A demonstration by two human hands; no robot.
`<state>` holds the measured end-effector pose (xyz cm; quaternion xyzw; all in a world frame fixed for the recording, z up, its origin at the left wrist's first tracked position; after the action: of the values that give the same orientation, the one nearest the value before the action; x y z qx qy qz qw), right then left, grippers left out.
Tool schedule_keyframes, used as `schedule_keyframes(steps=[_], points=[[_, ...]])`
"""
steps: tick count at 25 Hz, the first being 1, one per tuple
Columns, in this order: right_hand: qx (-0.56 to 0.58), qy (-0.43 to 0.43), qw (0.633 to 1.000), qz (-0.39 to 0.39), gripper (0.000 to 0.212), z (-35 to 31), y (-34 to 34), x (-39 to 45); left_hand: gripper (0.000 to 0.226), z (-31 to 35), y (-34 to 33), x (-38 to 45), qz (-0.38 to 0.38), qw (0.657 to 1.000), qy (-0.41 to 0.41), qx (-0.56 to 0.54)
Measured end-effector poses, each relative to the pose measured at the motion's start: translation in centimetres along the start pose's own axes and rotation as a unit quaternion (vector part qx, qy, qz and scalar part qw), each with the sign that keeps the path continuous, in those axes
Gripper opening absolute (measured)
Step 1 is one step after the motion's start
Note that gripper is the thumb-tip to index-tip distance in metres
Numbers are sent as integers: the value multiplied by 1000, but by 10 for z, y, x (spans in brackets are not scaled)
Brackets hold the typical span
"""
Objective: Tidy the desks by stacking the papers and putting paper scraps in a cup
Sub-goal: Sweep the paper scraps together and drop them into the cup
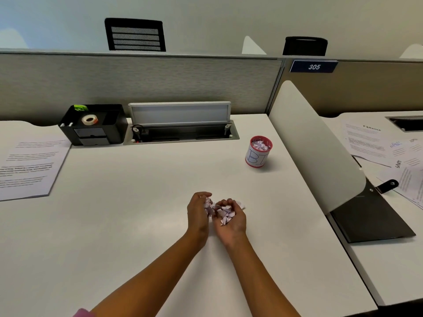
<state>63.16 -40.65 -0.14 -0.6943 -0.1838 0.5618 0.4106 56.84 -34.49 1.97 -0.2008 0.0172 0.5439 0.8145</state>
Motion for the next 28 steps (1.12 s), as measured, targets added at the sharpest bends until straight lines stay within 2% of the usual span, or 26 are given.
schedule_keyframes(steps=[4, 8, 11, 14, 16, 17, 19, 21, 23, 25, 28], points=[[76, -31, 996, -36, 27, 11, -9, -3, 23, 7, -26, -14, -40, 998, -39, -43], [73, -28, 995, -69, 32, 3, -8, 6, 42, 20, -43, -22, -96, 989, -72, -85], [52, 4, 997, -49, 32, -12, -6, 14, 48, 30, -36, -2, -149, 978, -143, -14], [59, 19, 997, -43, 30, -33, -7, 20, 41, 23, -21, 37, -106, 977, -146, 111], [67, 24, 996, -45, 32, -51, -10, 24, 28, 13, -9, 59, -95, 964, -137, 209], [74, 28, 996, -49, 32, -60, -14, 26, 22, 7, -3, 71, -110, 947, -151, 263], [82, 41, 994, -55, 31, -81, -22, 31, 24, -6, 11, 93, -163, 890, -196, 378], [66, 57, 995, -58, 31, -102, -35, 36, 37, -18, 23, 109, -226, 808, -228, 493], [39, 78, 994, -65, 32, -126, -53, 38, 46, -24, 28, 112, -257, 738, -262, 567], [9, 110, 992, -59, 34, -153, -74, 41, 50, -21, 28, 109, -254, 707, -287, 594], [-10, 154, 985, -71, 41, -192, -109, 49, 51, -20, 27, 105, -239, 692, -295, 614]])
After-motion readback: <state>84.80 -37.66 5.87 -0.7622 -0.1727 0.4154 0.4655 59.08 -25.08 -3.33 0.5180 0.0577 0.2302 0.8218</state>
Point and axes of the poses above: each hand's wrist, its own x-axis towards the middle knuckle, its own y-axis out of the back of the hand, z = x × y, the point moved 4 cm from there along x, towards the middle knuckle, and after that the axes turned 11 degrees about -y, right-handed, at the moved point
